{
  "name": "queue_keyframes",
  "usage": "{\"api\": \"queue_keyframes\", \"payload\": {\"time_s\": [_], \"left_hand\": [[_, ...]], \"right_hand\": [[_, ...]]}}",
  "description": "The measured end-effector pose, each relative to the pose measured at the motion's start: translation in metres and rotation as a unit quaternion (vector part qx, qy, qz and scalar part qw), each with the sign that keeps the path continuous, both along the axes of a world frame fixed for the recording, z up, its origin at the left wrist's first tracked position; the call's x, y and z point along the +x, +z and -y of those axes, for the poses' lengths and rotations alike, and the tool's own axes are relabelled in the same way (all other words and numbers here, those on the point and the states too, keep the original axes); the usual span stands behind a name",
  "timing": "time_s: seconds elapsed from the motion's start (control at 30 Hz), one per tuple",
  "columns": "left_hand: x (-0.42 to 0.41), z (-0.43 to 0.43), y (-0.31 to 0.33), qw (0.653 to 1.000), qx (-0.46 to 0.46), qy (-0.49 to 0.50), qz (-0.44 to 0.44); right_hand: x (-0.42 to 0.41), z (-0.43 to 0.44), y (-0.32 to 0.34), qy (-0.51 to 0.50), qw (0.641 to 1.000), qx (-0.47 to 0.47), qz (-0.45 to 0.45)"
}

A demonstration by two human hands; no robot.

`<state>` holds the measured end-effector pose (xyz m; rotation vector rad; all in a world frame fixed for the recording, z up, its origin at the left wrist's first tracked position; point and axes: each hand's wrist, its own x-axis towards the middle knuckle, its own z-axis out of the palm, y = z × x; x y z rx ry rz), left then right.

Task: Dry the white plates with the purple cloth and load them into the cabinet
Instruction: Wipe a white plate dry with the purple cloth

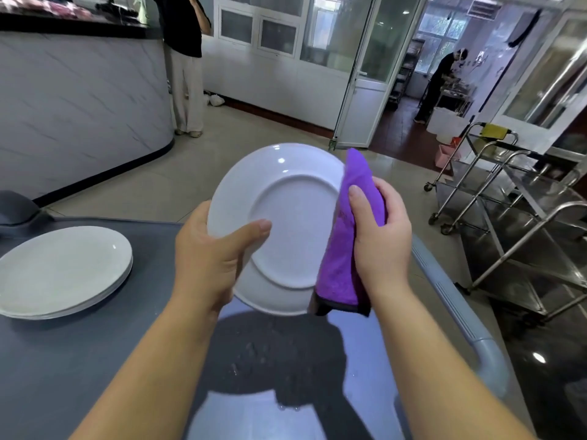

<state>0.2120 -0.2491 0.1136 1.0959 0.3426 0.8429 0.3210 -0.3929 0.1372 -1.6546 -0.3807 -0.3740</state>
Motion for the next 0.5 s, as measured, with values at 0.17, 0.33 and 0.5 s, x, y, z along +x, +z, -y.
{"api": "queue_keyframes", "payload": {"time_s": [0.17, 0.33, 0.5], "left_hand": [[0.003, 0.021, -0.007, 1.0, -0.014, 0.01, 0.015], [-0.004, -0.002, -0.002, 0.997, -0.039, -0.065, -0.011], [-0.002, 0.004, 0.001, 0.999, -0.035, 0.03, -0.004]], "right_hand": [[-0.028, -0.02, -0.041, -0.03, 0.964, 0.167, -0.204], [0.004, 0.002, 0.005, 0.055, 0.997, -0.02, -0.044], [-0.005, -0.004, 0.002, -0.007, 1.0, 0.001, -0.011]]}}
